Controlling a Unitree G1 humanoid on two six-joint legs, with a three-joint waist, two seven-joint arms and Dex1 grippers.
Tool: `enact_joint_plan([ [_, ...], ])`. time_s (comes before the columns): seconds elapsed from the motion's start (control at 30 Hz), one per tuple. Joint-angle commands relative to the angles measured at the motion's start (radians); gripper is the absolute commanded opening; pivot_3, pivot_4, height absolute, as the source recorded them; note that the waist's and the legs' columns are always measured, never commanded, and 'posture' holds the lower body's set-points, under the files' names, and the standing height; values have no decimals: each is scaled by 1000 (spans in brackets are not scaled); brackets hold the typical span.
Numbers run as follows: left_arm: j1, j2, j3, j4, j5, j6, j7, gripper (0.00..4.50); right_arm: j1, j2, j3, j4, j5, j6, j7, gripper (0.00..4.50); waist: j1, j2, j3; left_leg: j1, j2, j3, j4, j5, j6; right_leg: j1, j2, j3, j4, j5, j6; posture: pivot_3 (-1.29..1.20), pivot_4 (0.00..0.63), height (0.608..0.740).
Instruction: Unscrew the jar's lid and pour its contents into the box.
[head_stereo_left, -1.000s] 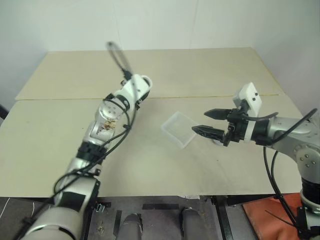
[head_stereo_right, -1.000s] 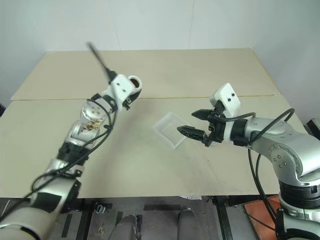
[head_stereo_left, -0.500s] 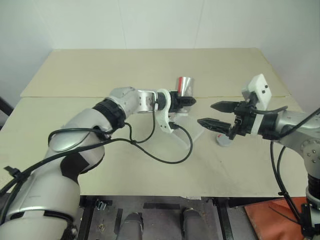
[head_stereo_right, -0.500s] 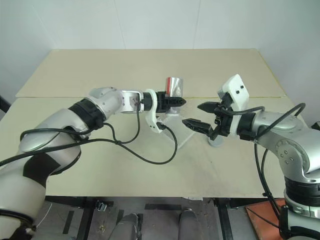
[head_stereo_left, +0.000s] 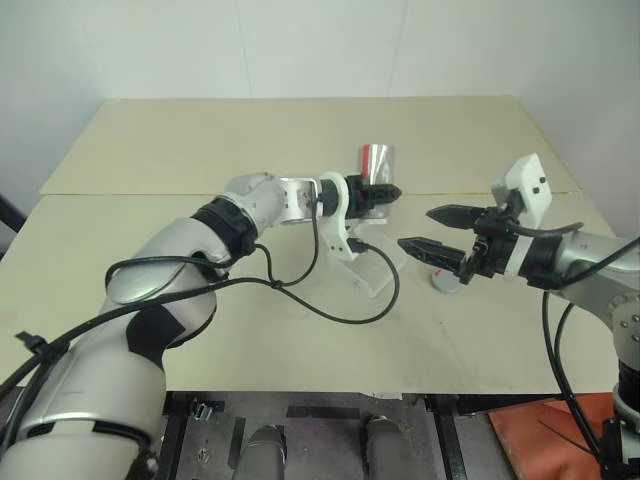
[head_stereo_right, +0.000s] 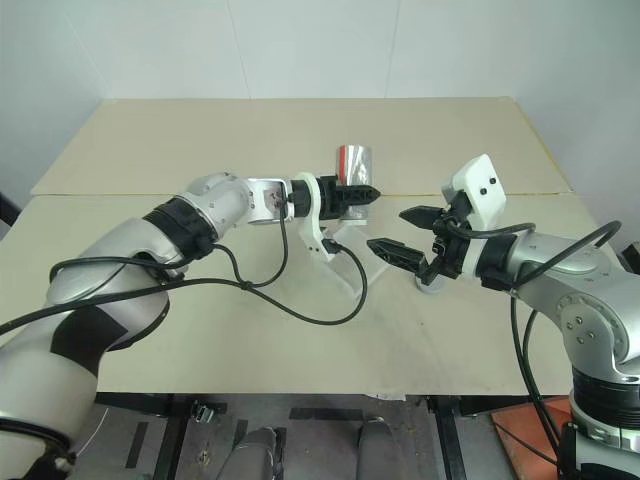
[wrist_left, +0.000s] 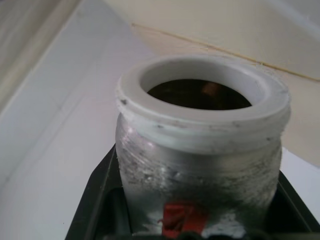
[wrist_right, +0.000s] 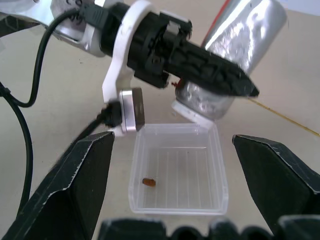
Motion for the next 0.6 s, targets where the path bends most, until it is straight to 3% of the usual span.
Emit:
enact_joint_plan([
  [0.03,77,27,210,10,-294,-37,-153,1947,-7,-12,-35,-12,4,-32,6,4445,-3,0,0,1,0,0,0,0,0,0,0,0,1,0,0,0,150,740],
  [0.13,169,11,414,-17,-591,20,-352,1947,-1,-16,-41,-9,7,-35,14,4445,-5,0,0,1,0,0,0,0,0,0,0,0,1,0,0,0,150,740],
  [0.2,220,-33,567,-63,-810,181,-525,1947,-1,-16,-39,-5,6,-37,18,4445,-5,0,0,1,0,0,0,0,0,0,0,0,1,0,0,0,150,740],
  [0.3,295,-87,747,-158,-1044,375,-638,1947,-3,-11,-33,-1,7,-38,22,4445,-5,0,0,0,0,-1,1,0,0,0,0,0,1,0,0,0,150,740],
  [0.47,419,-128,941,-359,-1319,765,-779,1947,-13,0,-18,4,12,-33,24,4445,-14,1,0,2,0,-1,1,0,0,3,0,0,1,0,0,0,150,740],
  [0.6,544,-155,1034,-485,-1469,837,-822,1947,-20,6,-5,5,16,-25,25,4445,-30,1,0,3,0,-1,2,0,0,2,0,0,2,0,0,0,150,740],
])
